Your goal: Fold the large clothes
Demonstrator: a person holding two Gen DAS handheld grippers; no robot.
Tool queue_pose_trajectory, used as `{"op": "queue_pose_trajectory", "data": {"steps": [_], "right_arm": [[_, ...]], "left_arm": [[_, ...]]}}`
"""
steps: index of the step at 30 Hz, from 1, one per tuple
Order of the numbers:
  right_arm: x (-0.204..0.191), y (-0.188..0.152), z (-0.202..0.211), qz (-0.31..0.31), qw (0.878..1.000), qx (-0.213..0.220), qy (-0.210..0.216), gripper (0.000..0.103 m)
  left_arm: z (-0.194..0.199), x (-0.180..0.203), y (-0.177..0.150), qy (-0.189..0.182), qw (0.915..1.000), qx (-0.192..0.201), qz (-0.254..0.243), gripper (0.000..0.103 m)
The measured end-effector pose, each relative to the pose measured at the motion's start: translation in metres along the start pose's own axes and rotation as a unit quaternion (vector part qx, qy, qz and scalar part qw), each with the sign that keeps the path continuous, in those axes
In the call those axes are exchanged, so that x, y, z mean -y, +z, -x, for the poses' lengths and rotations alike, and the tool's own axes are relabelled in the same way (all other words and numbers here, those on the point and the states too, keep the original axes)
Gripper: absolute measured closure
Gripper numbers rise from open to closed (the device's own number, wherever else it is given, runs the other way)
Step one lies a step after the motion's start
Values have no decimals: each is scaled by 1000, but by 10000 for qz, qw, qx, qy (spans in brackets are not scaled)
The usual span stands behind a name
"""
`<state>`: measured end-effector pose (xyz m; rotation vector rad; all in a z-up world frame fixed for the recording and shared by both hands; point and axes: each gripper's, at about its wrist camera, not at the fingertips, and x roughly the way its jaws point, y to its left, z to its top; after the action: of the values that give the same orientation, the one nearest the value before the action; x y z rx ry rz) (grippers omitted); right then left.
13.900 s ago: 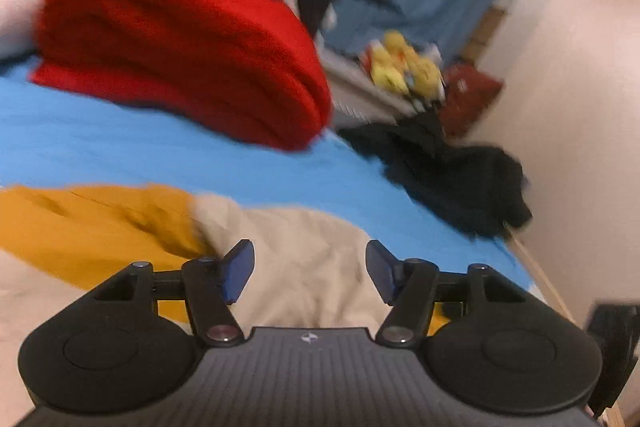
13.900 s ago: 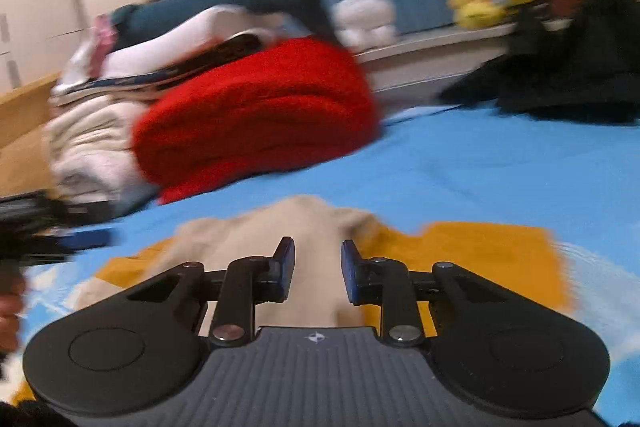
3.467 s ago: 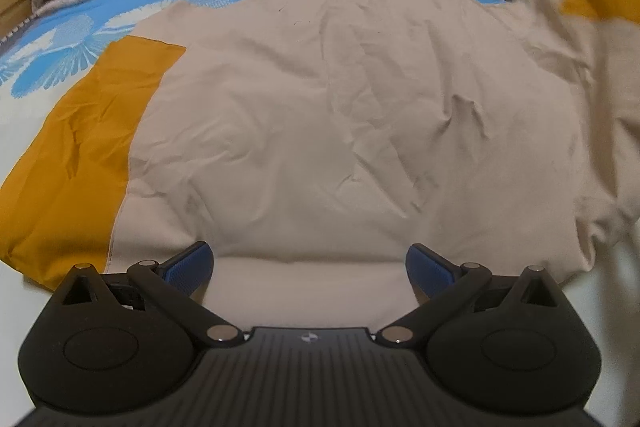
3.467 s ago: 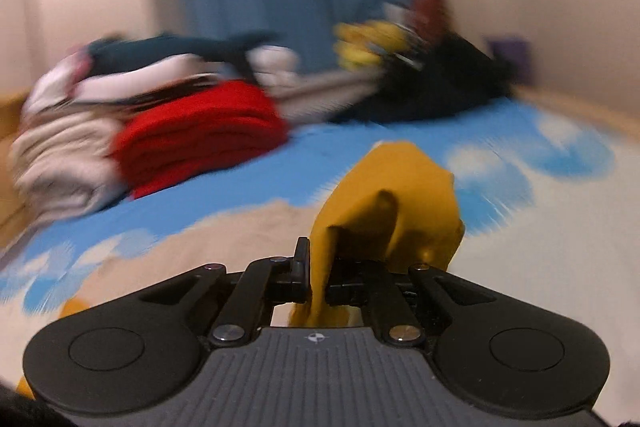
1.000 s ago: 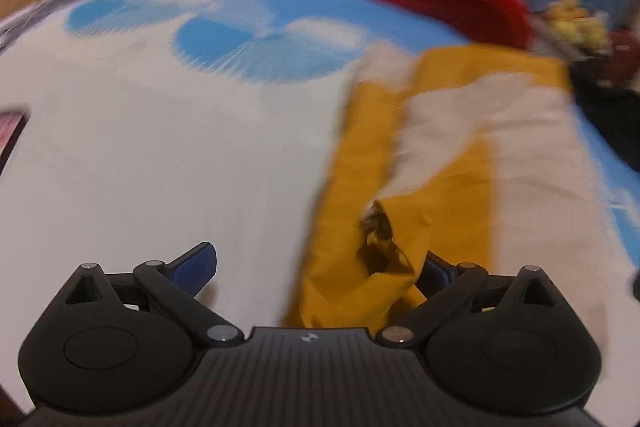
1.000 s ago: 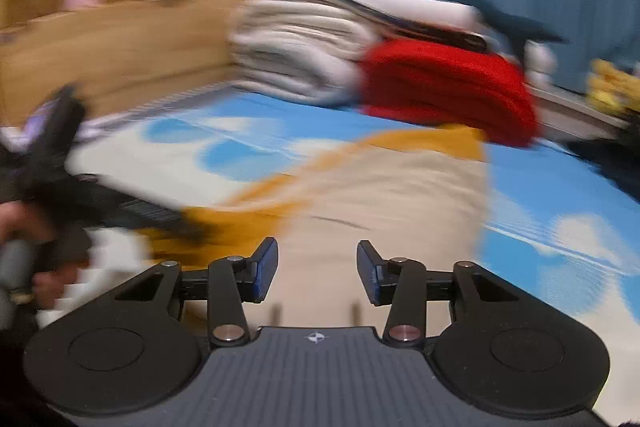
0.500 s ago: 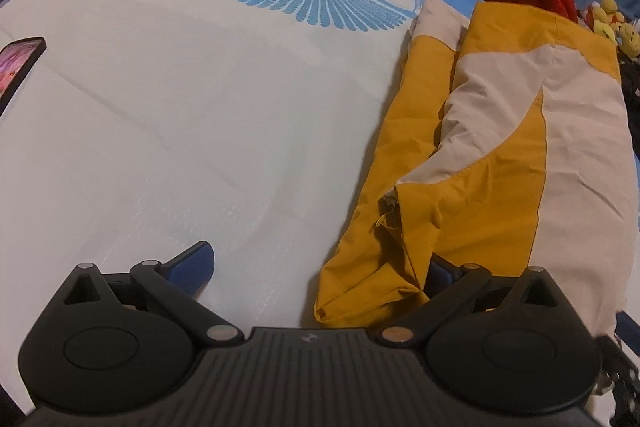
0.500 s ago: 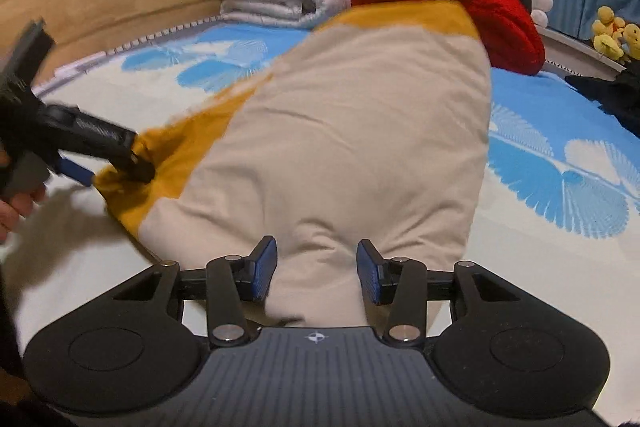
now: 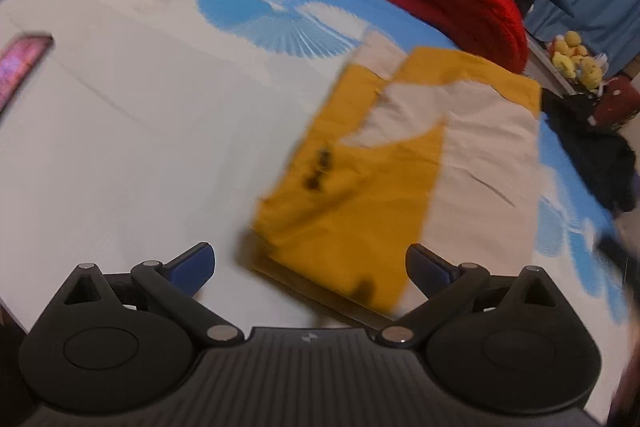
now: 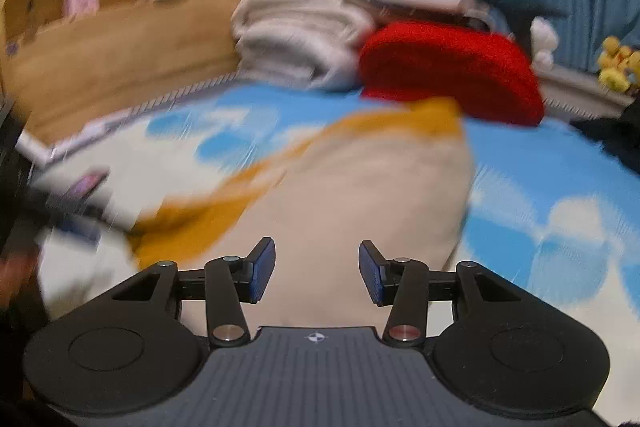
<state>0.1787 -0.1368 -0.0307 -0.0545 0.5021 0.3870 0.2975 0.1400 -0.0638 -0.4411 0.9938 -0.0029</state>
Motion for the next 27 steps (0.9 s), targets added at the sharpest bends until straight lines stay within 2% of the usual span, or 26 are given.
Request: {"op": "queue_pose_trajectory", "data": {"steps": [2, 5, 6, 7, 10, 13, 15, 16, 18, 20, 21, 22, 23, 25, 27], "right_arm": [[22, 31, -17, 48, 9998, 7, -197, 55], [54, 69, -64, 9, 9991, -173, -387, 55], [65, 80, -82, -58, 9989, -202, -428, 59], [75, 89, -99, -133, 9985, -191, -494, 66], [97, 105, -153, -271, 9978, -305, -529, 77], [105, 95, -216, -282, 9944, -951, -364, 82], [98, 75, -254, 69, 9891, -1429, -349, 82], [91, 65, -266, 299, 9873, -1514, -374, 81], [85, 60, -268, 485, 9887, -1390, -270, 80], [102, 69, -250, 164, 9942, -1038, 213, 62], [116, 74, -239, -111, 9954, -848, 425, 42], [131, 78, -229, -362, 9957, -698, 486, 16], [146, 81, -219, -625, 9954, -560, 473, 4], [176, 81, -208, -1052, 9916, -615, 426, 1], [205, 73, -214, -1516, 9831, -967, 356, 1]], "left_arm": [[-13, 3, -2, -106, 9997, -210, 118, 1], [-35, 0, -3, 42, 9988, -376, 314, 4], [-40, -5, -2, 72, 9982, -417, 432, 5], [-45, -13, -1, 122, 9973, -426, 578, 5], [-56, -28, 5, 282, 9949, -402, 878, 6], [-65, -36, 10, 271, 9928, -439, 1084, 6], [-65, -39, 10, 267, 9927, -363, 1123, 6], [-65, -39, 11, 290, 9928, -326, 1116, 7], [-64, -42, 11, 266, 9916, -245, 1240, 7], [-60, -45, 10, 202, 9908, -187, 1323, 7], [-59, -47, 9, 167, 9902, -170, 1379, 7], [-59, -48, 8, 122, 9894, -160, 1440, 7], [-58, -49, 8, 106, 9887, -150, 1490, 7], [-60, -49, 9, 79, 9872, -106, 1587, 7], [-61, -47, 9, 7, 9863, -78, 1649, 7]]}}
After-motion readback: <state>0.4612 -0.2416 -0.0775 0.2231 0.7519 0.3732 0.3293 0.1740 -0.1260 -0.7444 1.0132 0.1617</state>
